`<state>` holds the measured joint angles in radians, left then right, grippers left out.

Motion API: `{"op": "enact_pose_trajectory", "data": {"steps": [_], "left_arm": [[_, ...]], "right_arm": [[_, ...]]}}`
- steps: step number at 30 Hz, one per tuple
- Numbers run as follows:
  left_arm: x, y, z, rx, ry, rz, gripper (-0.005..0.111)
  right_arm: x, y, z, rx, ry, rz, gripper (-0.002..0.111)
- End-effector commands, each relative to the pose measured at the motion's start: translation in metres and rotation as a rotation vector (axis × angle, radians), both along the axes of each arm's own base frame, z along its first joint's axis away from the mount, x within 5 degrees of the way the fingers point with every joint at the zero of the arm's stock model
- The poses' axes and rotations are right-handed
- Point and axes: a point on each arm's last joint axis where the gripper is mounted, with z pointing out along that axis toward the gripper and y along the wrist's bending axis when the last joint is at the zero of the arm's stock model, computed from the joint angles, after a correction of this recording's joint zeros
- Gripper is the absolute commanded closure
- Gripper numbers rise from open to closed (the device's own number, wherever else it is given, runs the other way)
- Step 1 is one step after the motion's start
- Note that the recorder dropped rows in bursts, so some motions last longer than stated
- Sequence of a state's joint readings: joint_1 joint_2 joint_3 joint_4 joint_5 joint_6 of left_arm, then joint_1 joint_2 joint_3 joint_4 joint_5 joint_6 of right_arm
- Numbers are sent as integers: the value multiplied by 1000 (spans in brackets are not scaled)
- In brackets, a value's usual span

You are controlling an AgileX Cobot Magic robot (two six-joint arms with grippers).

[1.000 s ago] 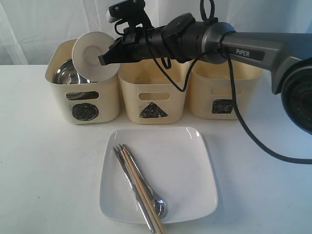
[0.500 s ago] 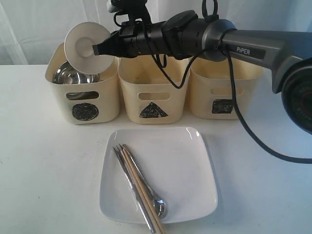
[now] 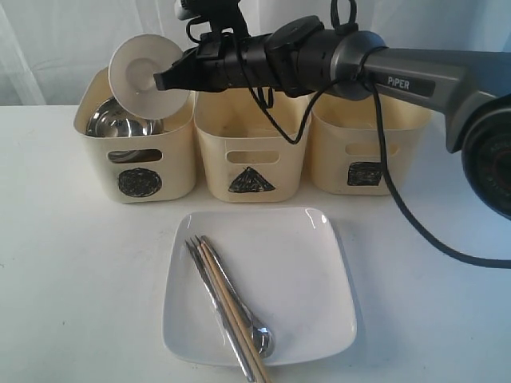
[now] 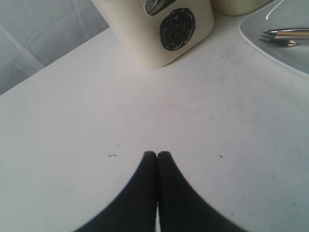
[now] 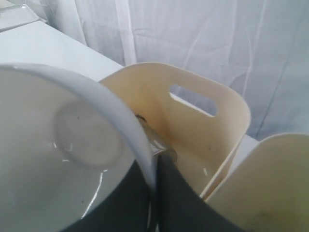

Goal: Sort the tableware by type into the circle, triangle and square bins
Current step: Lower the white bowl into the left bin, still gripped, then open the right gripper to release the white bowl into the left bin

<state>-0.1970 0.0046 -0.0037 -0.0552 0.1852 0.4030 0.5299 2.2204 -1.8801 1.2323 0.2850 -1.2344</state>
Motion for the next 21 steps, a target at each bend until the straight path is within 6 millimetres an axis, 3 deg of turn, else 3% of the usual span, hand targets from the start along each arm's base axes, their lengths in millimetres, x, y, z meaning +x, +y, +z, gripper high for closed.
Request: {"op": "enact_pose_trajectory", "data": {"steps": [1,21], "left_arm": [[0,0,-1,-6,-2,-3,107],[0,0,-1,-6,-2,-3,107]], "right_arm": [[4,-6,12,-48,-106,-41,108],[0,-2,7,-103,-123,42,108]]}}
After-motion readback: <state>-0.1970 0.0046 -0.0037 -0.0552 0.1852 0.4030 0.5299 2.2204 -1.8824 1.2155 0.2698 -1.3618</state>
